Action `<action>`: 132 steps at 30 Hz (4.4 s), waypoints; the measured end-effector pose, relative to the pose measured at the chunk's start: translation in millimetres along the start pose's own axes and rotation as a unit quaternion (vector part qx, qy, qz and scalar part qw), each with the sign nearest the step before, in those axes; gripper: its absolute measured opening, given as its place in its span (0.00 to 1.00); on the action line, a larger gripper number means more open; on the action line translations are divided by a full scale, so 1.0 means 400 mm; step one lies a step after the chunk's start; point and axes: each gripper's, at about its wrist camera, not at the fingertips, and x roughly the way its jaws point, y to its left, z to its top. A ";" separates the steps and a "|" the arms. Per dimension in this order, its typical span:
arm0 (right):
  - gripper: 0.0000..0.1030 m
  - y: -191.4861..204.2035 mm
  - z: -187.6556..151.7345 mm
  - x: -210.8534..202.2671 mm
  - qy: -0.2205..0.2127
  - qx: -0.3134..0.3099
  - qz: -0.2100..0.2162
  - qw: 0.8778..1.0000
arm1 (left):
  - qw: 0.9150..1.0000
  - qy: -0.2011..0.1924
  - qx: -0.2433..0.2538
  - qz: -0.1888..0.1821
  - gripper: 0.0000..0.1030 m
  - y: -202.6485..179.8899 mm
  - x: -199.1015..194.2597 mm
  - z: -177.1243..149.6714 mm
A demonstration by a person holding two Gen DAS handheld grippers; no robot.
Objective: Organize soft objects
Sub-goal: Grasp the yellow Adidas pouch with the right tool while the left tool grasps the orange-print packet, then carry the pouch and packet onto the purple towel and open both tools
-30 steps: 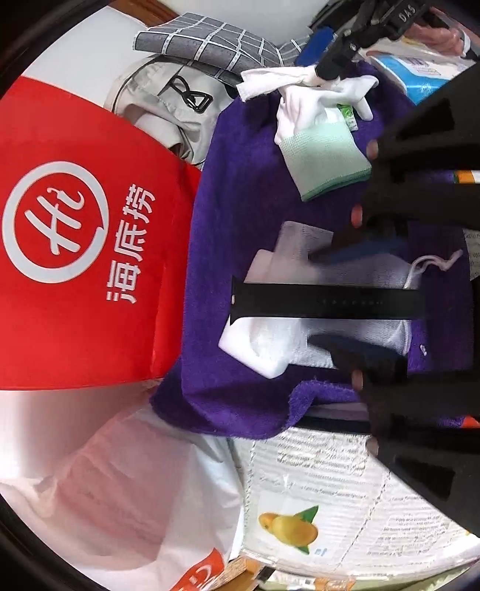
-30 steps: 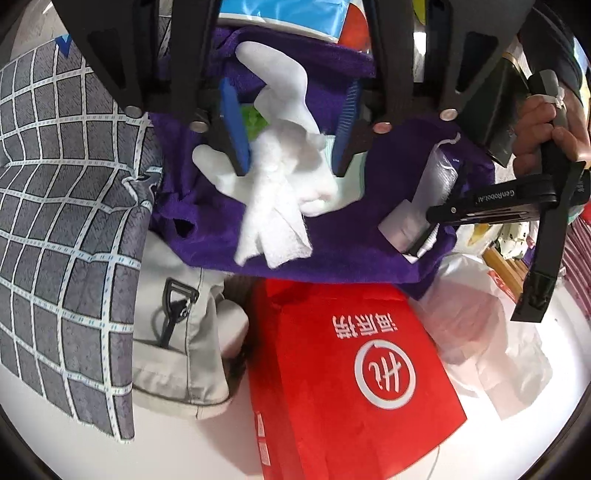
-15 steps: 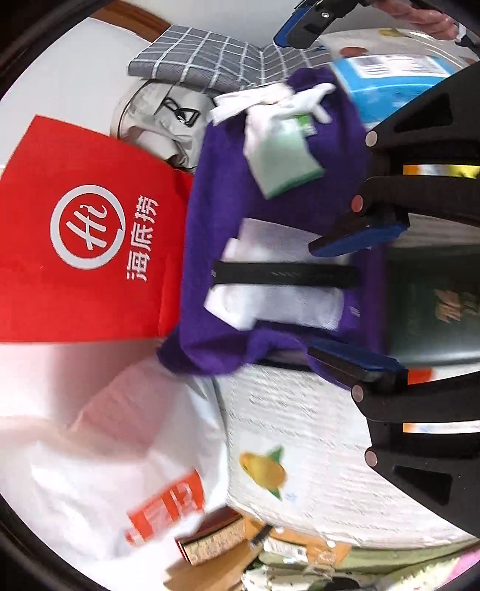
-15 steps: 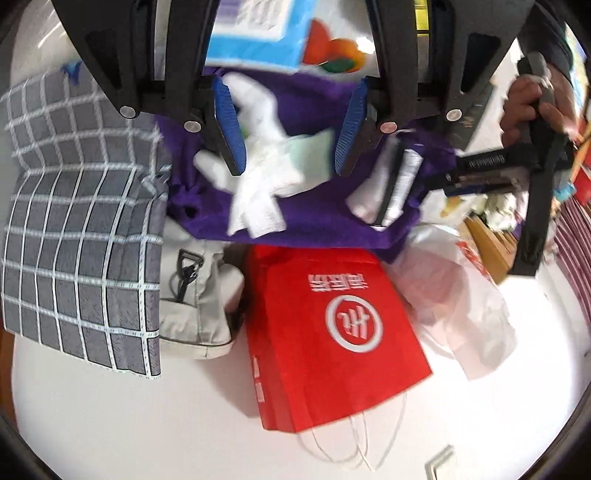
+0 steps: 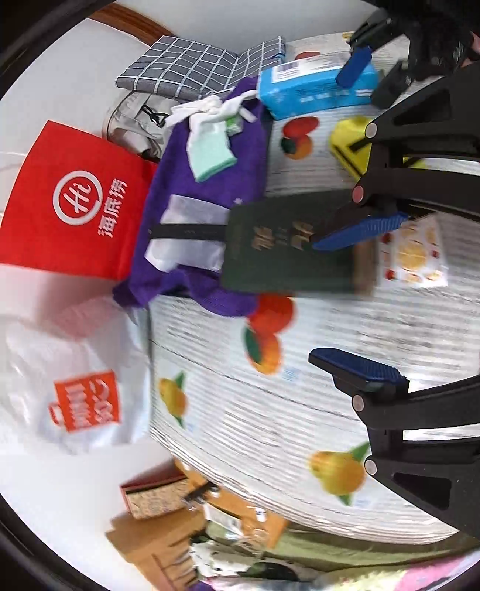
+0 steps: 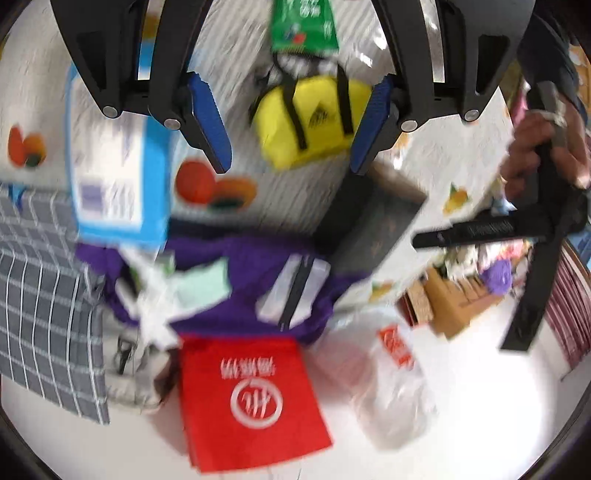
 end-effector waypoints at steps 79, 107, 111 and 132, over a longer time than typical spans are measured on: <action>0.72 -0.155 -0.327 -0.211 -0.016 0.052 -0.088 0.995 | 0.999 0.021 0.018 -0.018 0.33 -0.056 0.028 -0.199; 0.17 -0.151 -0.255 -0.316 -0.081 0.075 -0.059 0.992 | 0.999 -0.002 0.018 -0.038 0.33 -0.062 -0.073 -0.199; 0.17 -0.142 -0.223 -0.338 -0.095 0.069 -0.054 0.992 | 0.999 -0.009 0.017 -0.039 0.33 -0.068 -0.096 -0.186; 0.17 -0.106 0.026 -0.309 -0.138 0.033 -0.063 0.988 | 0.998 -0.044 0.029 -0.031 0.33 -0.095 -0.128 -0.042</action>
